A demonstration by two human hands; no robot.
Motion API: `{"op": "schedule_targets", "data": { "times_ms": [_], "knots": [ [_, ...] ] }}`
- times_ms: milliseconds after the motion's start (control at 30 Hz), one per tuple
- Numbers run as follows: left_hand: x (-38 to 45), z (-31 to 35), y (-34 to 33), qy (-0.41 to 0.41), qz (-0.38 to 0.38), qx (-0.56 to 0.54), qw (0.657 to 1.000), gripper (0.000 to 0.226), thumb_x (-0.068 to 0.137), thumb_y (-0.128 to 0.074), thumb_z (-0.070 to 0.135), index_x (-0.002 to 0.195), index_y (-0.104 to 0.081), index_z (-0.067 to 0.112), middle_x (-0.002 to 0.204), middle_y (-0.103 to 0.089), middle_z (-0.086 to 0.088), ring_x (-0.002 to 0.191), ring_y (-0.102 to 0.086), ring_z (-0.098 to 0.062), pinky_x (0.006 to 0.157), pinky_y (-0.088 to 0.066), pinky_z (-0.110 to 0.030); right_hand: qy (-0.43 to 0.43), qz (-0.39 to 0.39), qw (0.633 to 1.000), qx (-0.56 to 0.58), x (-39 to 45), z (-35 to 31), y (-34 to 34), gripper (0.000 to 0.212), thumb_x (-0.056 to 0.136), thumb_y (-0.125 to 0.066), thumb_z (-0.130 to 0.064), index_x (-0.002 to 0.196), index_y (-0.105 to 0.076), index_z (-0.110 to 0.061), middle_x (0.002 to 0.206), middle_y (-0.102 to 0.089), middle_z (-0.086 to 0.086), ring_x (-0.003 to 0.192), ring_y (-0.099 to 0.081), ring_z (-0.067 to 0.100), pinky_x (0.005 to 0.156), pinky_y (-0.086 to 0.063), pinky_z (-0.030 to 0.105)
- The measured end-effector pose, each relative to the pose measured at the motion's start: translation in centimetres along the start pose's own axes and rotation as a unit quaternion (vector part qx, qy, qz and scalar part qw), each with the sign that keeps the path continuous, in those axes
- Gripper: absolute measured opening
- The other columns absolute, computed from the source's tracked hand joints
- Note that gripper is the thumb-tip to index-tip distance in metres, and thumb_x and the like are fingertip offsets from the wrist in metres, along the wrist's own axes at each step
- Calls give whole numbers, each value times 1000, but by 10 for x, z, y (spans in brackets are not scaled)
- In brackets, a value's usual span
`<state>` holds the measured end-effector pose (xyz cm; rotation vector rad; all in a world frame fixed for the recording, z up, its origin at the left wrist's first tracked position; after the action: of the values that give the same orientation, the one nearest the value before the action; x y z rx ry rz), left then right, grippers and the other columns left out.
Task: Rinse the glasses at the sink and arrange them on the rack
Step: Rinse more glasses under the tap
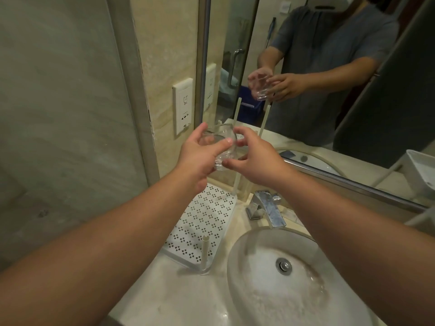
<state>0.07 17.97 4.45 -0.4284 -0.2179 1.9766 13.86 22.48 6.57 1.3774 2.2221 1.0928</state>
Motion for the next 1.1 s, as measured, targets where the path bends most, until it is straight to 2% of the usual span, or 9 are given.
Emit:
{"op": "schedule_targets", "data": {
  "times_ms": [100,233,433,633,800,900,967,1033,1100],
  "knots": [
    [-3,-3,-2,-55,-13,21,998,90,74,-84,6,148,-41,34,138,-58,3,127,-56,-22,101,-50,-49,-3,13,1000,12,-4,1,0,81,76,-82,-39,142,-36,-37,128,-57,-10,91,-64,5,70,-48,21],
    [-8,-3,-4,-100,-43,41,993,88,76,-80,-2,147,-43,34,141,-54,6,123,-55,-13,82,-58,-27,-9,40,999,24,-7,4,2,73,77,-81,-37,137,-39,-36,116,-59,-14,91,-65,7,66,-50,23],
    [-13,-5,-15,-110,-75,40,990,85,74,-79,-7,142,-49,34,137,-55,5,114,-64,-19,77,-60,-29,-30,64,996,51,-17,12,6,65,80,-79,-35,133,-42,-35,101,-55,-20,87,-65,9,74,-59,35],
    [-21,-19,-53,-104,-114,61,986,83,74,-80,-7,142,-50,31,135,-54,4,100,-68,-5,74,-58,-24,-73,105,991,46,-38,36,30,66,81,-78,-33,135,-42,-35,107,-57,-17,89,-66,10,74,-60,36],
    [-29,-32,-95,-108,-140,95,980,82,72,-84,0,140,-51,31,133,-55,4,107,-58,1,81,-58,-23,-96,128,987,29,-61,62,59,67,83,-76,-33,139,-39,-35,119,-59,-10,99,-65,15,78,-59,38],
    [-37,-43,-129,-98,-157,114,976,82,71,-86,4,140,-50,32,135,-55,5,120,-55,-8,93,-56,-32,-119,144,982,21,-80,83,84,68,84,-75,-36,140,-36,-37,129,-58,-8,105,-63,17,83,-59,43],
    [-45,-51,-154,-95,-172,122,973,82,71,-87,5,139,-50,34,134,-56,5,123,-55,-11,92,-56,-31,-125,155,980,9,-95,99,102,67,86,-73,-38,141,-35,-37,137,-55,-7,110,-62,18,88,-56,43],
    [-52,-59,-178,-94,-184,130,970,82,71,-86,6,140,-49,34,134,-56,5,124,-56,-15,94,-56,-35,-127,167,978,0,-109,114,119,67,87,-71,-39,142,-33,-37,143,-51,-6,115,-60,18,89,-53,37],
    [-61,-69,-203,-92,-191,142,967,83,72,-86,6,141,-48,33,135,-55,4,124,-56,-19,97,-55,-40,-127,181,975,-6,-125,129,136,66,87,-71,-38,142,-35,-35,143,-51,-6,111,-58,11,82,-47,27]
  ]
}}
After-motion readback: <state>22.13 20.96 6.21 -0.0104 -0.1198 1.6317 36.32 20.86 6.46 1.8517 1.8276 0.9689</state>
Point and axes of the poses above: each hand's wrist, its own x-axis towards the middle knuckle, its own y-axis out of the back of the hand, z = x × y, the point moved 1 cm from there along x, towards the middle knuckle
